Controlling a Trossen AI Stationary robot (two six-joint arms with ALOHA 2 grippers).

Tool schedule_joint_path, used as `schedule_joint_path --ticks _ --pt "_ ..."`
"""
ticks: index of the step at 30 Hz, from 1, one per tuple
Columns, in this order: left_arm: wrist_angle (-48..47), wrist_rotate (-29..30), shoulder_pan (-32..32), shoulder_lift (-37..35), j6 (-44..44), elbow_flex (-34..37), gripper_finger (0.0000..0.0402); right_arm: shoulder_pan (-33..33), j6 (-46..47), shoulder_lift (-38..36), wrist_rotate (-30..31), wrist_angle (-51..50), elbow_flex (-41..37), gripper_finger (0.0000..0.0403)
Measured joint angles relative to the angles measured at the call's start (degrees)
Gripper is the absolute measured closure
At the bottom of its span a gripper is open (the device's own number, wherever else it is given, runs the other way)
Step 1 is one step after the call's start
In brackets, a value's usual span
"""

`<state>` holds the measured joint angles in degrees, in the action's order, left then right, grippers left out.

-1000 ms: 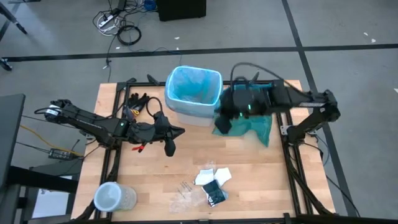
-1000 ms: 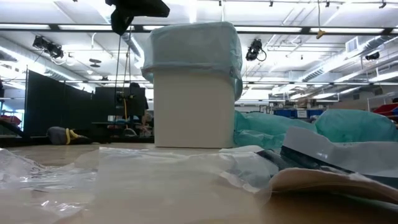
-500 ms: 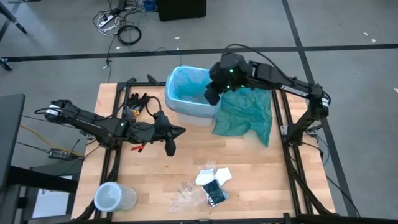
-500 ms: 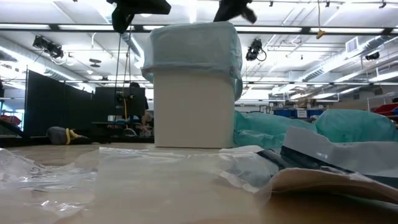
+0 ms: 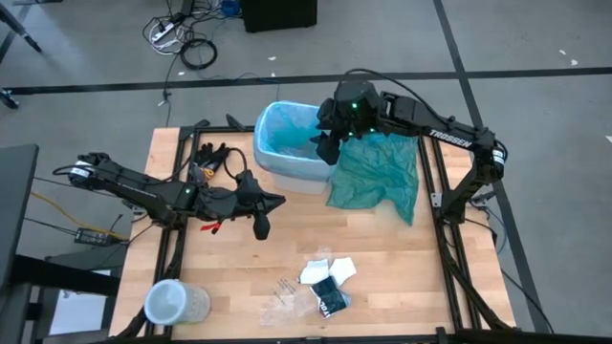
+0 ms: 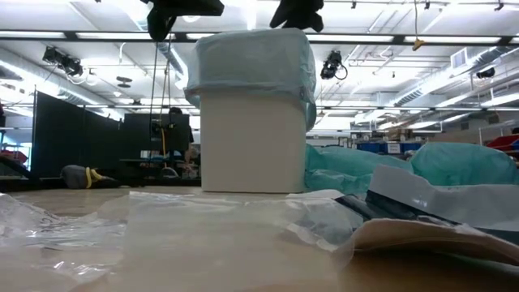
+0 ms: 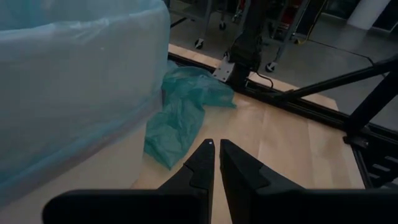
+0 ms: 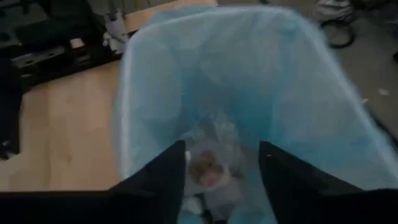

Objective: Place trash/remove bag and relplace
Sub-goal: Put the white magazine paper into the trash bin

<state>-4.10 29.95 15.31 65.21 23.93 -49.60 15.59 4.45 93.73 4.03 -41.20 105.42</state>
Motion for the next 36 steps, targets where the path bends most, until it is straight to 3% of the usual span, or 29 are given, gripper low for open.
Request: schedule_joint_path --ticks 3,7,12,16,24,29,36 --pt "-0.05 0.0 0.0 0.0 0.01 0.0 0.0366 -0.37 0.05 -0.23 -0.64 -0.06 1.07 0.0175" --pt "-0.13 -0.19 0.0 0.0 -0.01 0.0 0.0366 -3.49 1.79 -1.15 -8.41 -4.84 6.0 0.0165" --pt "-1.01 -2.1 0.0 0.1 0.04 0.0 0.0366 -14.89 3.4 -0.87 -10.06 -18.54 6.17 0.0187" --pt "-2.03 -2.23 0.0 0.2 0.04 0.01 0.0366 -25.14 9.03 -0.9 -6.99 -19.3 -0.09 0.0198" --pt "-2.1 -2.23 0.0 0.2 0.06 0.0 0.0366 -36.98 23.79 -0.87 3.63 -4.41 -19.3 0.0181" --pt "-2.19 -2.23 0.0 0.2 0.08 0.01 0.0366 -39.47 34.57 -0.83 3.45 7.27 -32.22 0.0169" --pt "-3.13 -2.21 0.0 0.2 0.11 0.02 0.0366 -42.14 43.62 -0.15 5.09 15.57 -40.78 0.0171"
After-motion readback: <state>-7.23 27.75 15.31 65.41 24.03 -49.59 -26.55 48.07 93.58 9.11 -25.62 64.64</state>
